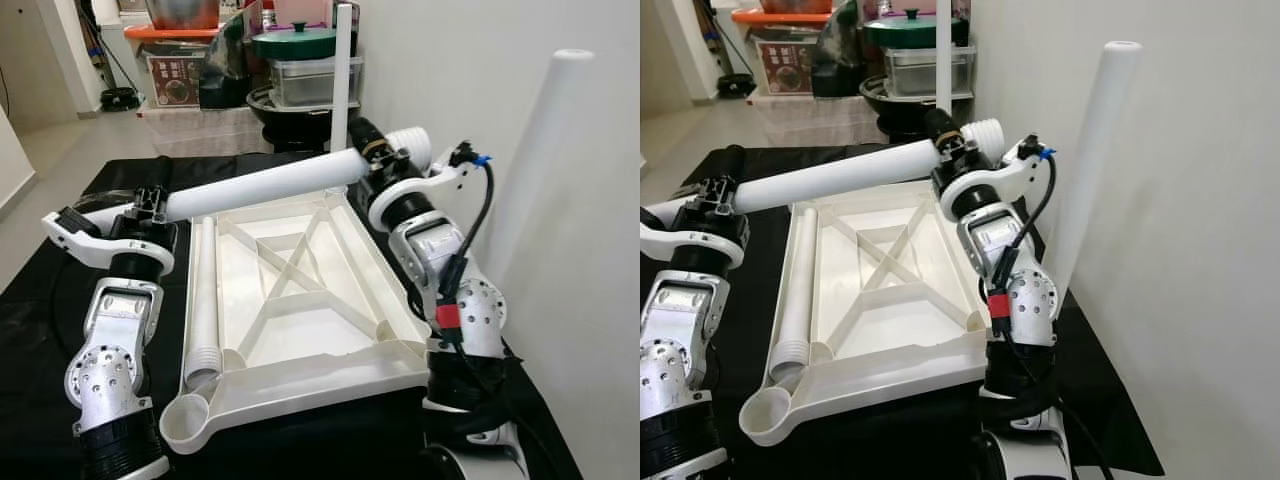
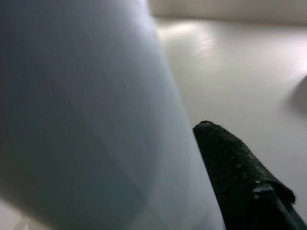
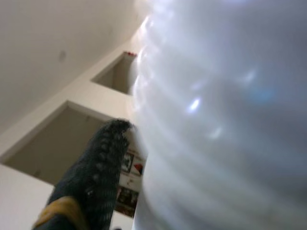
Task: Building children table
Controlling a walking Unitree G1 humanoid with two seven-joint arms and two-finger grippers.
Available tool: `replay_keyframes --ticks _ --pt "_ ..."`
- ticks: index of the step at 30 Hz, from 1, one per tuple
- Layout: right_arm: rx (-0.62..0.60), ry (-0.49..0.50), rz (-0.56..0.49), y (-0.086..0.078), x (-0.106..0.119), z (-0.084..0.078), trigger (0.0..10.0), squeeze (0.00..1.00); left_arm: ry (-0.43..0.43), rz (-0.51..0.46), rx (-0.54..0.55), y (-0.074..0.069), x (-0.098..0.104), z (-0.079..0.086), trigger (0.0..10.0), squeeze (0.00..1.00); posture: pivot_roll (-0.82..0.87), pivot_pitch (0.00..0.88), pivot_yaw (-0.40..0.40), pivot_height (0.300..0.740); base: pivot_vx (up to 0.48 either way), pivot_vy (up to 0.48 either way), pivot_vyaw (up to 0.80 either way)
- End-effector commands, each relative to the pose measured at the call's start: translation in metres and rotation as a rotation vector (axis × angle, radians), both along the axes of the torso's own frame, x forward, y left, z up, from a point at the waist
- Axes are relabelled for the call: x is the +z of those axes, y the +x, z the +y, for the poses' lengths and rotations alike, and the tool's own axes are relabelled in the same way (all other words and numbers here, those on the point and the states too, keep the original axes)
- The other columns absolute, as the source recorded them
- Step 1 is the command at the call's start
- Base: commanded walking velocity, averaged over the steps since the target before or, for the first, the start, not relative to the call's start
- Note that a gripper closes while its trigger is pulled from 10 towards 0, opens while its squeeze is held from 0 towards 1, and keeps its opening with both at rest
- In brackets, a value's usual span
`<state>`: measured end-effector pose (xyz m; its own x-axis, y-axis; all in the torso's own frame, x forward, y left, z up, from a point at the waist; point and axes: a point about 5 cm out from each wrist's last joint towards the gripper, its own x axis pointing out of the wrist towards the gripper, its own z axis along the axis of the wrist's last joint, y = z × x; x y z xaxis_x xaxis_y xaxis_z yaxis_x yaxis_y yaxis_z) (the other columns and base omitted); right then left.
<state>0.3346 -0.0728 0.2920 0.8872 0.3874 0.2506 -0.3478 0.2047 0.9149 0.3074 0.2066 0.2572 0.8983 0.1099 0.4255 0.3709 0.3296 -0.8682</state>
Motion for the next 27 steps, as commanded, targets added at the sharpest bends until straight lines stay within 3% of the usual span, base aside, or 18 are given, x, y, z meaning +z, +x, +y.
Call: replay_keyframes --ticks 1,3,5,7,8,9,10,11,12,14,15,17,18,21,22,25,26,27 --pt "0.12 0.071 0.026 -0.017 -0.031 0.025 10.0 1.0 0.041 0.07 0.02 0.002 -0.008 0.001 0.0 0.0 0.06 0.0 -0.021 0.74 0.0 0.0 0.0" --pt "0.12 0.071 0.026 -0.017 -0.031 0.025 10.0 1.0 0.041 0.07 0.02 0.002 -0.008 0.001 0.0 0.0 0.06 0.0 -0.021 0.74 0.0 0.0 0.0" --pt "0.179 -0.024 -0.085 -0.026 -0.031 0.024 10.0 1.0 0.029 0.069 0.025 0.002 -0.008 0.003 0.0 0.0 0.06 0.0 -0.021 0.74 0.0 0.0 0.0" --pt "0.225 -0.066 -0.122 -0.031 -0.035 0.023 10.0 1.0 0.023 0.07 0.03 0.002 -0.007 0.003 0.0 0.0 0.06 0.0 -0.021 0.74 0.0 0.0 0.0" --pt "0.332 -0.238 -0.194 -0.044 -0.056 0.016 10.0 1.0 0.011 0.072 0.045 0.003 -0.006 0.005 0.0 0.0 0.05 0.0 -0.023 0.74 0.0 0.0 0.0" --pt "0.332 -0.238 -0.194 -0.044 -0.056 0.016 10.0 1.0 0.011 0.072 0.045 0.003 -0.006 0.005 0.0 0.0 0.05 0.0 -0.023 0.74 0.0 0.0 0.0" --pt "0.384 -0.298 -0.206 -0.049 -0.065 0.014 10.0 1.0 0.007 0.073 0.049 0.003 -0.005 0.005 0.0 0.0 0.05 0.0 -0.023 0.74 0.0 0.0 0.0" --pt "0.427 -0.422 -0.237 -0.056 -0.078 0.01 10.0 1.0 0.006 0.071 0.054 0.003 -0.004 0.006 0.0 0.0 0.05 0.0 -0.022 0.74 0.0 0.0 0.0" --pt "0.427 -0.422 -0.237 -0.056 -0.078 0.01 10.0 1.0 0.006 0.071 0.054 0.003 -0.004 0.006 0.0 0.0 0.05 0.0 -0.022 0.74 0.0 0.0 0.0" --pt "0.484 -0.641 -0.269 -0.066 -0.102 0.001 10.0 1.0 0.003 0.063 0.063 0.003 -0.001 0.008 0.0 0.0 0.05 0.0 -0.023 0.74 0.0 0.0 0.0" --pt "0.484 -0.641 -0.269 -0.066 -0.102 0.001 10.0 1.0 0.003 0.063 0.063 0.003 -0.001 0.008 0.0 0.0 0.05 0.0 -0.023 0.74 0.0 0.0 0.0" --pt "0.45 -0.817 -0.3 -0.065 -0.116 -0.011 10.0 1.0 0.009 0.061 0.067 0.003 0.0 0.009 0.0 0.0 0.04 0.0 -0.016 0.74 0.0 0.0 0.0" --pt "0.45 -0.817 -0.3 -0.065 -0.116 -0.011 10.0 1.0 0.009 0.061 0.067 0.003 0.0 0.009 0.0 0.0 0.04 0.0 -0.016 0.74 0.0 0.0 0.0" --pt "0.376 -0.976 -0.389 -0.057 -0.114 -0.02 10.0 1.0 0.012 0.067 0.063 0.003 -0.002 0.008 0.0 0.0 0.04 0.0 -0.011 0.74 0.0 0.0 0.0" --pt "0.376 -0.976 -0.389 -0.057 -0.114 -0.02 10.0 1.0 0.012 0.067 0.063 0.003 -0.002 0.008 0.0 0.0 0.04 0.0 -0.011 0.74 0.0 0.0 0.0" --pt "0.288 -1.227 -0.577 -0.05 -0.106 -0.027 10.0 1.0 0.019 0.068 0.058 0.003 -0.001 0.006 0.0 0.0 0.05 0.0 -0.012 0.74 0.0 0.0 0.0" --pt "0.288 -1.227 -0.577 -0.05 -0.106 -0.027 10.0 1.0 0.019 0.068 0.058 0.003 -0.001 0.006 0.0 0.0 0.05 0.0 -0.012 0.74 0.0 0.0 0.0" --pt "0.22 -1.36 -0.683 -0.048 -0.099 -0.029 10.0 1.0 0.032 0.067 0.062 0.003 0.0 0.007 0.0 0.0 0.05 0.0 -0.011 0.74 0.0 0.0 0.0"
